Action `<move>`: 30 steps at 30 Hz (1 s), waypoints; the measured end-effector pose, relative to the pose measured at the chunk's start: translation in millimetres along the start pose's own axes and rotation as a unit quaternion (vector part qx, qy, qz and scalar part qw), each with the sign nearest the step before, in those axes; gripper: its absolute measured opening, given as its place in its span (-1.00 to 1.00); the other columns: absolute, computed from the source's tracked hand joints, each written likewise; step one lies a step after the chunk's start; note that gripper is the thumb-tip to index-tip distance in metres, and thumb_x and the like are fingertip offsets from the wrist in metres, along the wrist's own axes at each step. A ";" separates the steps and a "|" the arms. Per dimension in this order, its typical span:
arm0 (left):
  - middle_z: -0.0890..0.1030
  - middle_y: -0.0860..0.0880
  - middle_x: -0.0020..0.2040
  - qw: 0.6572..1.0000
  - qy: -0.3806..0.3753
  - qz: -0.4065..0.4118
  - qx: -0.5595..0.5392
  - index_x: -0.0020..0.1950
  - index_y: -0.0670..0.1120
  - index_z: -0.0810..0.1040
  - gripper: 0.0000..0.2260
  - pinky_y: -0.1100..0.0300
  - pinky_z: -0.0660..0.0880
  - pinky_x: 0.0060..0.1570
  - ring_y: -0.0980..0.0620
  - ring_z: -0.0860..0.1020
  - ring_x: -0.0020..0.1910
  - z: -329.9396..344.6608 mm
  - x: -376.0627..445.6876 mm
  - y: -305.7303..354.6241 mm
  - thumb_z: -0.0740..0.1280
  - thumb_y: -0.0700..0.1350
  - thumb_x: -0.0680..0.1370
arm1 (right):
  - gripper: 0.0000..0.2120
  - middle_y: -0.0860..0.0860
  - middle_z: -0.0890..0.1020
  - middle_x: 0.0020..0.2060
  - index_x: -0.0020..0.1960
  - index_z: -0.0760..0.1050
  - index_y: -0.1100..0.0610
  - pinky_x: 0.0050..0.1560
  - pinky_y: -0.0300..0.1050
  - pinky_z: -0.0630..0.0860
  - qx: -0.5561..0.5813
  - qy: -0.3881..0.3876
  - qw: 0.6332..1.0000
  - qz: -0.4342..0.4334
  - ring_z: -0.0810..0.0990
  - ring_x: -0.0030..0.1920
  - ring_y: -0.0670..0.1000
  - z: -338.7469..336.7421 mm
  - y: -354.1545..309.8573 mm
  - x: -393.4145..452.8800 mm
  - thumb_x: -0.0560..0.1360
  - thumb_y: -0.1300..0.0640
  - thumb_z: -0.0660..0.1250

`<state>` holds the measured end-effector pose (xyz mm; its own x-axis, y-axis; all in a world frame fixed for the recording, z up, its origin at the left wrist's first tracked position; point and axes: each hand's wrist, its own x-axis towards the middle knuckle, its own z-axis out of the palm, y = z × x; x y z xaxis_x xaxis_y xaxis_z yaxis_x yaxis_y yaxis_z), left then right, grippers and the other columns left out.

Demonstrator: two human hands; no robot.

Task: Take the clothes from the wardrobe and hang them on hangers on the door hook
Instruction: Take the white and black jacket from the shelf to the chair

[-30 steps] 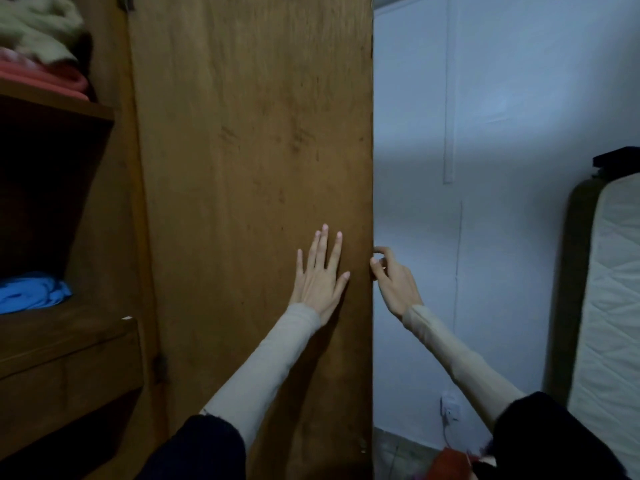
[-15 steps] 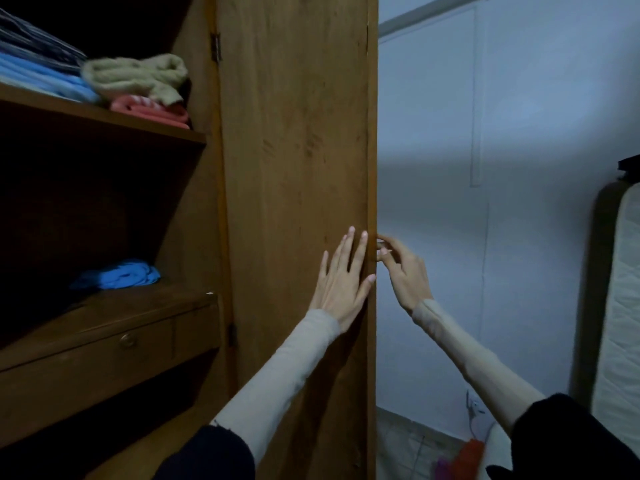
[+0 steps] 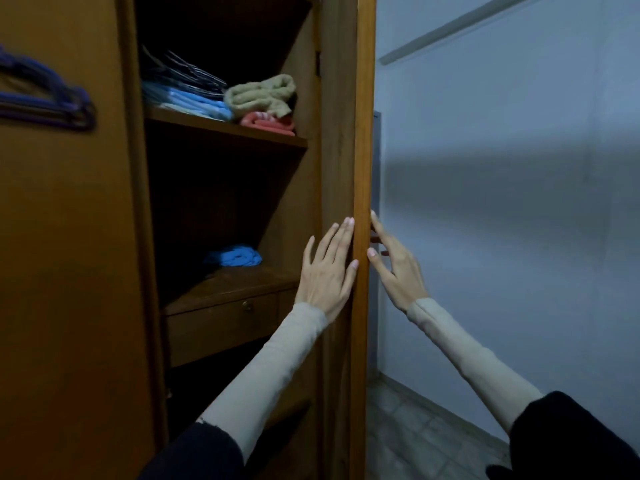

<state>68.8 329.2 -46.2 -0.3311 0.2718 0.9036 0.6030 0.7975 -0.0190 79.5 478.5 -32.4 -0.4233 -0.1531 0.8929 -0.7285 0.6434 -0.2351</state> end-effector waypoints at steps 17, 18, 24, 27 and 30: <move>0.06 0.04 0.54 0.973 -0.002 -0.151 0.175 0.49 0.01 -0.11 -0.51 0.09 -0.08 0.48 0.15 -0.03 0.50 -84.3 -46.6 -121.2 -0.21 0.11 0.58 | -0.54 -0.14 0.15 0.48 0.49 0.08 -0.07 0.32 -0.30 0.15 0.052 -0.039 0.990 -0.129 0.17 0.37 -0.25 154.0 -51.9 40.4 0.60 0.00 0.01; 0.06 0.03 0.54 0.970 -0.002 -0.157 0.185 0.50 0.02 -0.09 -0.49 0.09 -0.08 0.47 0.13 -0.01 0.51 -88.1 -47.6 -128.9 -0.23 0.14 0.57 | -0.53 -0.14 0.14 0.48 0.49 0.07 -0.07 0.35 -0.27 0.12 0.051 -0.045 0.988 -0.136 0.17 0.38 -0.22 163.8 -52.6 44.3 0.60 0.00 0.00; 0.06 0.01 0.54 0.952 0.006 -0.190 0.239 0.52 0.02 -0.02 -0.47 0.05 -0.04 0.49 0.09 0.02 0.52 -101.5 -46.2 -169.7 -0.22 0.14 0.56 | -0.51 -0.08 0.14 0.48 0.49 0.05 -0.02 0.36 -0.18 0.10 0.083 -0.054 0.984 -0.150 0.16 0.41 -0.14 207.0 -56.3 72.1 0.58 -0.05 -0.08; 0.04 -0.01 0.54 0.948 0.035 -0.196 0.248 0.52 -0.01 -0.02 -0.49 0.09 -0.06 0.48 0.09 0.00 0.51 -97.9 -42.3 -183.1 -0.17 0.10 0.59 | -0.50 -0.04 0.14 0.49 0.49 0.05 0.00 0.39 -0.12 0.13 0.078 -0.055 0.985 -0.147 0.18 0.45 -0.05 223.1 -50.8 84.1 0.57 -0.05 -0.08; 0.02 -0.03 0.54 0.942 0.037 -0.183 0.278 0.52 -0.03 -0.04 -0.51 0.11 -0.12 0.46 0.11 -0.05 0.50 -90.2 -36.7 -190.4 -0.14 0.07 0.60 | -0.51 -0.01 0.14 0.50 0.49 0.07 0.03 0.41 -0.08 0.13 0.068 -0.055 0.985 -0.146 0.16 0.47 -0.03 237.0 -44.3 91.7 0.58 -0.01 -0.04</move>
<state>31.5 118.8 -37.1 -0.3792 -0.0988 0.9200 -0.0218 0.9950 0.0978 -54.8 258.2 -31.1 -0.2348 -0.4013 0.8853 -0.8905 0.4539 -0.0305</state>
